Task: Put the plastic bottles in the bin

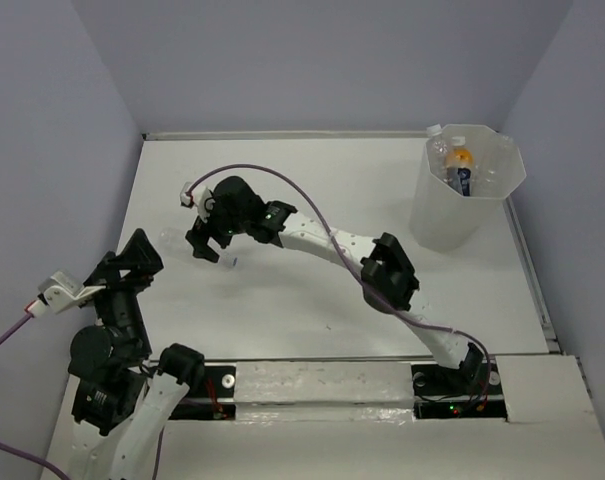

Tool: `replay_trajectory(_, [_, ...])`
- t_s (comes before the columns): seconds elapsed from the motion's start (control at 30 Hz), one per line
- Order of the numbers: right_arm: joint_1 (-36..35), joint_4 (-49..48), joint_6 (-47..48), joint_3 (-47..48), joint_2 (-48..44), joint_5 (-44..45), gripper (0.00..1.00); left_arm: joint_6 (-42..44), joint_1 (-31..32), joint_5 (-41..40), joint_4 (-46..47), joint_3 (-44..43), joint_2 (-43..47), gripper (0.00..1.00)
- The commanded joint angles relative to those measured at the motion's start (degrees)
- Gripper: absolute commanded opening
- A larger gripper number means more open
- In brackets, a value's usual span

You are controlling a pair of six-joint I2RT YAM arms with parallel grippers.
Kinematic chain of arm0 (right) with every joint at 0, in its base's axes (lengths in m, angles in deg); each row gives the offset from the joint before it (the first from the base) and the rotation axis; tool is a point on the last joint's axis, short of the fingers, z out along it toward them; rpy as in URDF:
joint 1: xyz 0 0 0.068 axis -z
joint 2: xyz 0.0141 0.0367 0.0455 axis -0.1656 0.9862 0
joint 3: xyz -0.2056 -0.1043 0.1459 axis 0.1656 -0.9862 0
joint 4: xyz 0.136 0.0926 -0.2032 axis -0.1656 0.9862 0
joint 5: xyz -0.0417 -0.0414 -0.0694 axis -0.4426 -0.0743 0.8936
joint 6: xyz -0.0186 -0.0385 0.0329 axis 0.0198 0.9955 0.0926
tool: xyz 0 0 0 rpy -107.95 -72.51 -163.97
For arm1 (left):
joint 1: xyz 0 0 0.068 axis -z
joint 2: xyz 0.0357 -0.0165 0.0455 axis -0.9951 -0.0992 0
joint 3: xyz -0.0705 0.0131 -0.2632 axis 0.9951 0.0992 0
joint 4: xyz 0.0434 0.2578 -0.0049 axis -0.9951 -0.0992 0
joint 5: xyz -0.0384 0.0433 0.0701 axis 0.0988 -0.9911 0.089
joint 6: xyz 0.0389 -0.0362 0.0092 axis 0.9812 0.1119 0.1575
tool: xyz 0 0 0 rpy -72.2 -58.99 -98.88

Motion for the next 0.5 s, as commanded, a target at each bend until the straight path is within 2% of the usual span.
replay_trajectory(0.0, [0.94,1.16,-1.76,18.26,7.80,0.46,0.95,-0.20,-0.26,-1.74,2.81,-0.29,-0.45,0.99])
replay_trajectory(0.1, [-0.46,-1.45,-5.09,23.40,15.71,3.17,0.96,0.16,-0.26,0.10,3.43,-0.03,-0.63,0.99])
replay_trajectory(0.17, [-1.70,-7.41,-4.94,21.84,18.44,8.79,0.97,0.16,-0.26,1.07,3.69,-0.03,-0.55,0.99])
replay_trajectory(0.27, [-3.54,-10.61,-2.39,22.26,22.82,13.90,1.00,0.16,-0.26,2.12,3.86,0.23,-0.55,0.99])
replay_trajectory(0.33, [-3.55,-10.61,-2.55,25.69,25.30,14.17,1.00,0.33,-0.26,3.79,4.39,0.50,-0.72,0.99])
replay_trajectory(0.47, [-3.55,-13.24,-2.99,25.00,27.77,12.41,0.97,-0.02,-0.26,6.34,4.92,0.67,-1.16,0.98])
